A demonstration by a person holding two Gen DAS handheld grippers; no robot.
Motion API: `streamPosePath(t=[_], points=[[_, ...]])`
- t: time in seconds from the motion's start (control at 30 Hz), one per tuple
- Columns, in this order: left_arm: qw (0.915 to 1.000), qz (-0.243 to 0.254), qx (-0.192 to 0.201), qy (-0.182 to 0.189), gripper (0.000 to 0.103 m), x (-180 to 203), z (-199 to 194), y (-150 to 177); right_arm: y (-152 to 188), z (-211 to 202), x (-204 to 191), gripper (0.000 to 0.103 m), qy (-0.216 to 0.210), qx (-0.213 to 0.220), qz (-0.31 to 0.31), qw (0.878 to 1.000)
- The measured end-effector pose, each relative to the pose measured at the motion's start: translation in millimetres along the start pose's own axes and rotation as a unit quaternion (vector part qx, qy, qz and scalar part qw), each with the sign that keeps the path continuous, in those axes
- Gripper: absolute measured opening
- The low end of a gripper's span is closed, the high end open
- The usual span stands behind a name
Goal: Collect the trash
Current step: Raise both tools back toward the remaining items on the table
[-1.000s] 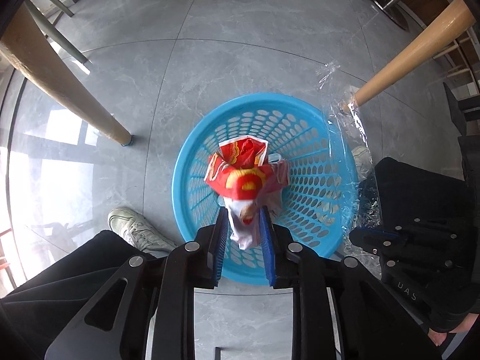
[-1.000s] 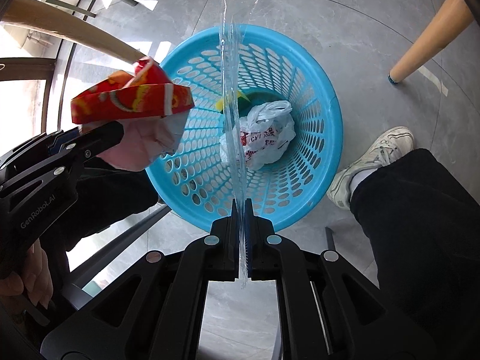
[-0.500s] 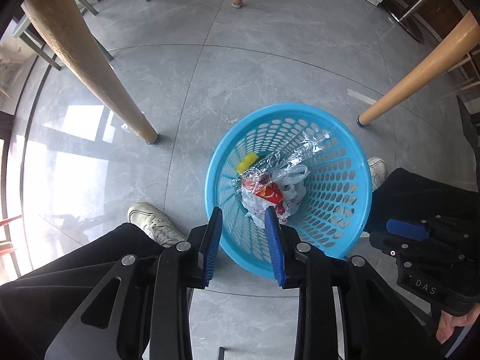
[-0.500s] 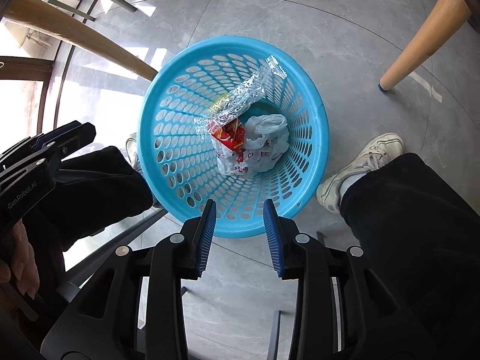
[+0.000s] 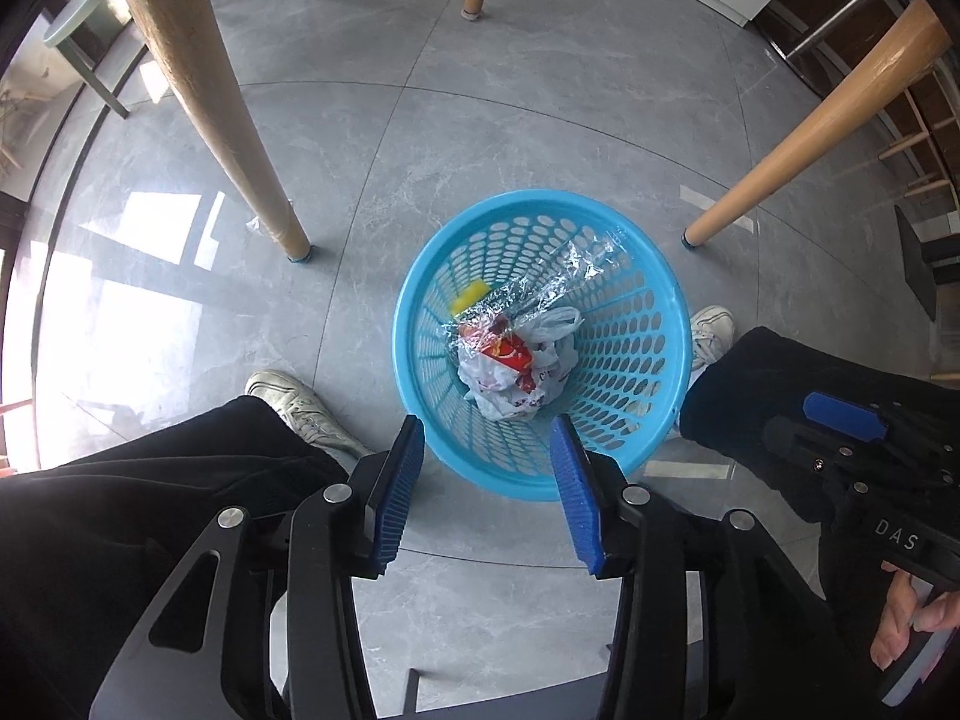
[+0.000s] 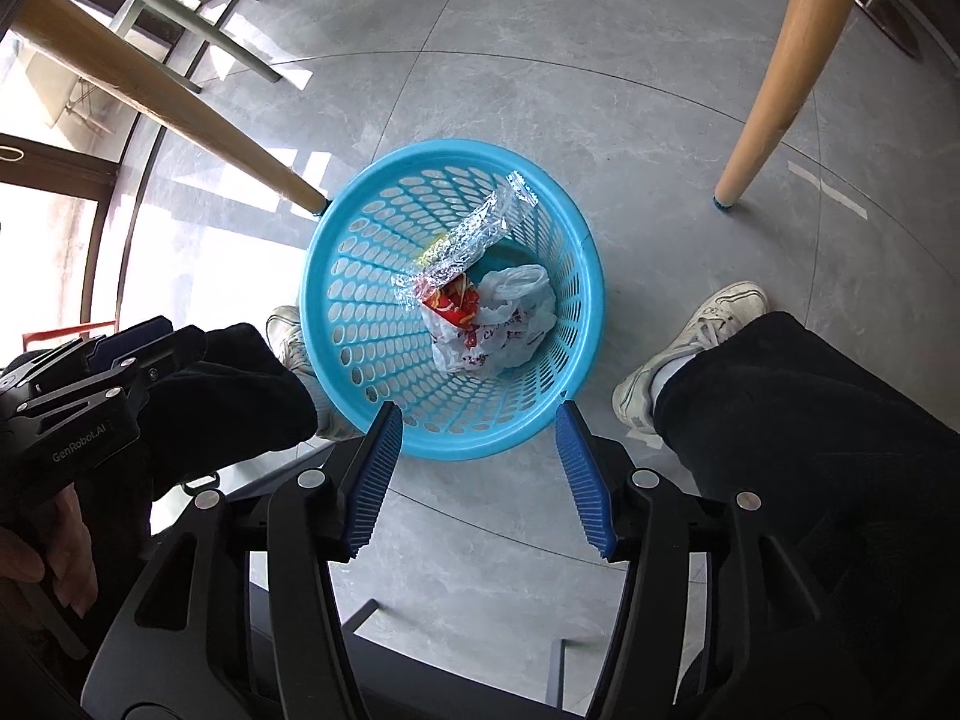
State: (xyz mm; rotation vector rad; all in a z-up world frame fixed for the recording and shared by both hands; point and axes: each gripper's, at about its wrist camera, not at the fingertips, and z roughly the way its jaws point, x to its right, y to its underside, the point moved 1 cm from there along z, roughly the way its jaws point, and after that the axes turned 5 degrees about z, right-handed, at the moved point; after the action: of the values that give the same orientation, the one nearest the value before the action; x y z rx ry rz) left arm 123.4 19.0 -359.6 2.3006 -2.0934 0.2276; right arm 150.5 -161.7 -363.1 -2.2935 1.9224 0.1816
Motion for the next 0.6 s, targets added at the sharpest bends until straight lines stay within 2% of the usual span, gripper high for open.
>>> streamPosePath(t=[0.27,0.4,0.6], points=[[0.9982,0.032,0.049,-0.012,0.052,10,-45,24,27,-61,-6,0.065,-0.012,0.062,-0.021,0.998],[0.9960,0.037,0.081,-0.007,0.053,10,-71,39,40,-84,-2,0.067,-0.022,0.083,-0.026,0.996],[0.9914,0.056,0.116,-0.020,0.054,11,-103,58,60,-122,0,0.072,-0.033,0.123,-0.036,0.991]])
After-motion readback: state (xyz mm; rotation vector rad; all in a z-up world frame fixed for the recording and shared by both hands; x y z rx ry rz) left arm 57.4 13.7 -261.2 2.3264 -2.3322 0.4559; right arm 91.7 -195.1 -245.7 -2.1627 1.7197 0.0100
